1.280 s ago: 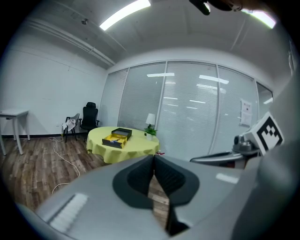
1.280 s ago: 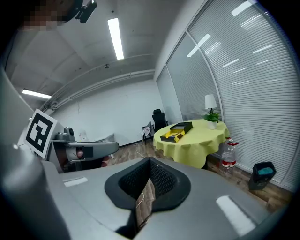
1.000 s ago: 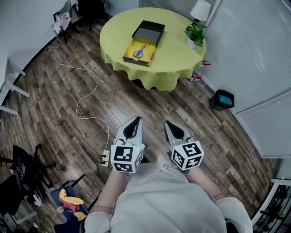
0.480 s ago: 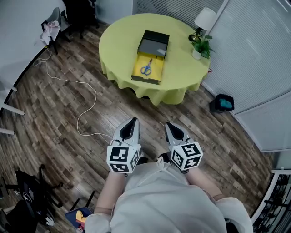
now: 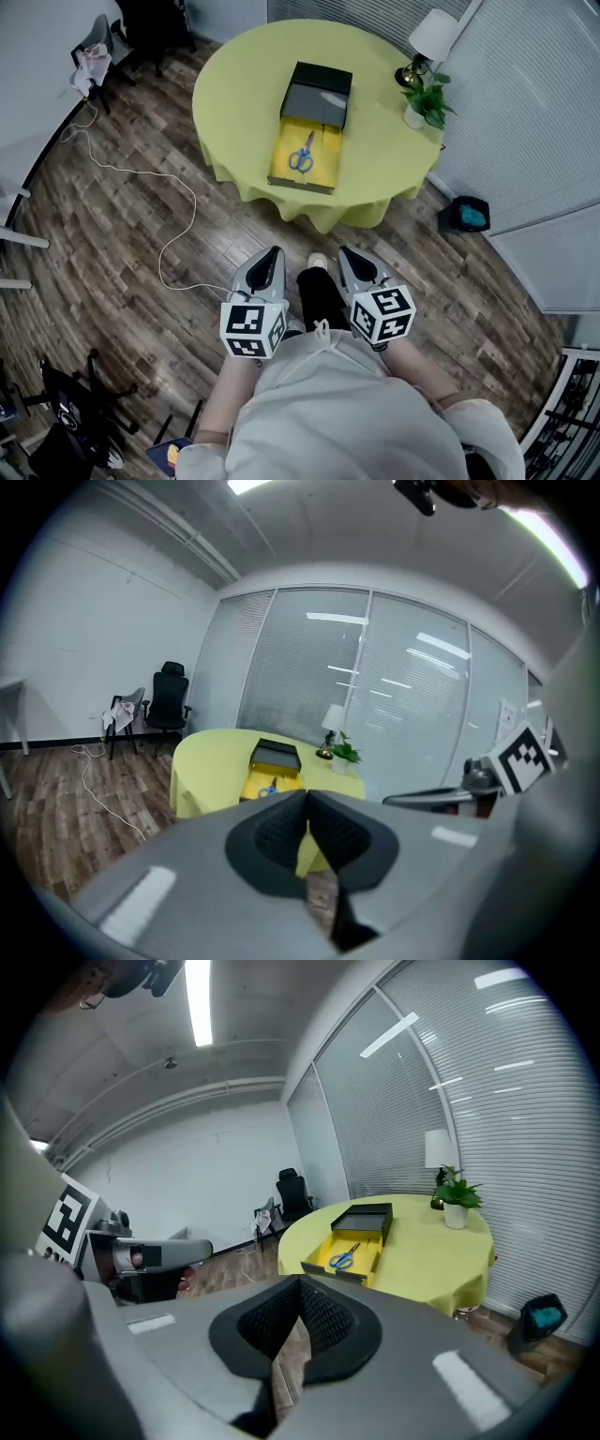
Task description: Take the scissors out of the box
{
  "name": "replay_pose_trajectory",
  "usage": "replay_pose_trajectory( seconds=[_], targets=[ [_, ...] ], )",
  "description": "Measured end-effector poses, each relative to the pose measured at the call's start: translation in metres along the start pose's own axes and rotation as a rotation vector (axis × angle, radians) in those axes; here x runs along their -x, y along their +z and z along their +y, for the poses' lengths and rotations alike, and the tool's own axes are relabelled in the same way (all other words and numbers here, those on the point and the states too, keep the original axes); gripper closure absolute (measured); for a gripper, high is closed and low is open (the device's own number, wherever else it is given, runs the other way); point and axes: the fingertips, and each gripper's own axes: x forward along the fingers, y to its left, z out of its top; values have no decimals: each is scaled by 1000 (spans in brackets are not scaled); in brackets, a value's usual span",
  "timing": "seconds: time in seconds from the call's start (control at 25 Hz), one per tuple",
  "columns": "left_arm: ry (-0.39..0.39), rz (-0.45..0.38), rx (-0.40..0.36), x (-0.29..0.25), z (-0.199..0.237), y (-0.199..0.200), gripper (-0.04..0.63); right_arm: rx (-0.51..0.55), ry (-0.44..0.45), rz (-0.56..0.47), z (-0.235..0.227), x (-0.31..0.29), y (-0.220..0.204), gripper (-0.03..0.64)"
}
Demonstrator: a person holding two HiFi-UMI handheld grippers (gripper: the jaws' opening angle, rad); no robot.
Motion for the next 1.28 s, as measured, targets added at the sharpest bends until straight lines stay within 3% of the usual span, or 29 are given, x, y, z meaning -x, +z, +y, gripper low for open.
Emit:
replay_pose_trajectory(
  seconds=[0.32,0.52,0.8,1.12,1.28],
  targets=[
    [64,29,-11,-127,30,57,588,34,98,29,-69,-103,72,618],
    [98,90,-8,-207,44,69,588,63,120,58,-127,-158,106,618],
    [89,225,19,-283,60,43,588,15,89,109,-187,-205,110,618],
    [23,448,-135,-342,81,-4,588,-29,1,174,-201,-239,90,618],
    [-41,572,-130,-363,88,-24,507,-87,-64,175,-200,-246,89,618]
  ],
)
